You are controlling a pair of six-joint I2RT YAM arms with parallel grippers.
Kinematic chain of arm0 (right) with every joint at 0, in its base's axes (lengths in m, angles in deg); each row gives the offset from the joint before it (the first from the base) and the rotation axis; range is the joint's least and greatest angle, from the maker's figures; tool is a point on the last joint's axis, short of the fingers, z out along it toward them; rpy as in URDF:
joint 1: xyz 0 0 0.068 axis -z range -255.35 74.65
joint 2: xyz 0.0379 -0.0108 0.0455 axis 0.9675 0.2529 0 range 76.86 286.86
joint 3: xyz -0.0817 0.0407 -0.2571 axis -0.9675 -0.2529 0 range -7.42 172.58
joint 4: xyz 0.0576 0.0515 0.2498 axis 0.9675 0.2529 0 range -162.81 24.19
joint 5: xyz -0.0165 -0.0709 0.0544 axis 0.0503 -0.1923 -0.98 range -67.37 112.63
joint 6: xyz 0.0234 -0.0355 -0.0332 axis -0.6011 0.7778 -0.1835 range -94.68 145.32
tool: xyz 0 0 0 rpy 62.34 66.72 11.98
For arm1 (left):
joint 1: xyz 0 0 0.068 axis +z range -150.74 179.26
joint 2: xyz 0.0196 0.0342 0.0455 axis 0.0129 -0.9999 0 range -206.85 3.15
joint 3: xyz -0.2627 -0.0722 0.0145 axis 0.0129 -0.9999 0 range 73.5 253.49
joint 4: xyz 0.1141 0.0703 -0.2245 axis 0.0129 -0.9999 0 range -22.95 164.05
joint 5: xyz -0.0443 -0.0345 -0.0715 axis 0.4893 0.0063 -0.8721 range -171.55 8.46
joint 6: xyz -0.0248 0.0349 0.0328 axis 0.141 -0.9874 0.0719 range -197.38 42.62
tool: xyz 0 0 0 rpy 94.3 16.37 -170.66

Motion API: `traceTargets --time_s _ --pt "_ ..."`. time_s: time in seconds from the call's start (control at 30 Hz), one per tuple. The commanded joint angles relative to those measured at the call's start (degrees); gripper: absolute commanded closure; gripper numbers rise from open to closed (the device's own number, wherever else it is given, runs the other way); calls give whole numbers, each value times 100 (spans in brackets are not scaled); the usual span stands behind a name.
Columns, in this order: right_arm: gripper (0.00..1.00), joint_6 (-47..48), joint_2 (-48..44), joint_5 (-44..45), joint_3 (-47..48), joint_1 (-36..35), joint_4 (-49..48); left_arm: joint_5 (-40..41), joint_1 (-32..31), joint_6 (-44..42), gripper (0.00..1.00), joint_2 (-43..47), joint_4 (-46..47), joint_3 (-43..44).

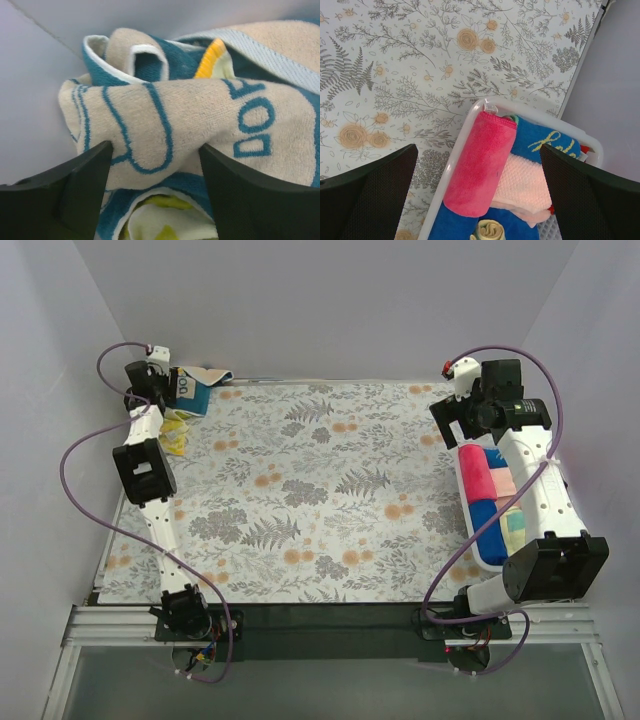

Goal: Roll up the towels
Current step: Grab a towel with the left arm

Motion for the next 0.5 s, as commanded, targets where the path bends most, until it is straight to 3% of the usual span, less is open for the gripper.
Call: traceTargets --time_s 0.0,0.03,0.07,0.17,0.47 --pt "2 -50 -236 134 44 -49 26 -383 67 70 47 73 638 253" --pt "2 -41 -245 134 17 -41 34 -471 67 17 55 46 717 331" --pt "2 -41 -254 151 -35 -41 35 -516 58 -35 77 -6 770 367" --pt "1 -32 -254 160 -45 -49 26 -332 58 60 100 -7 963 578" --pt "2 -58 -236 -42 52 -58 17 -832 58 34 100 862 1473 561"
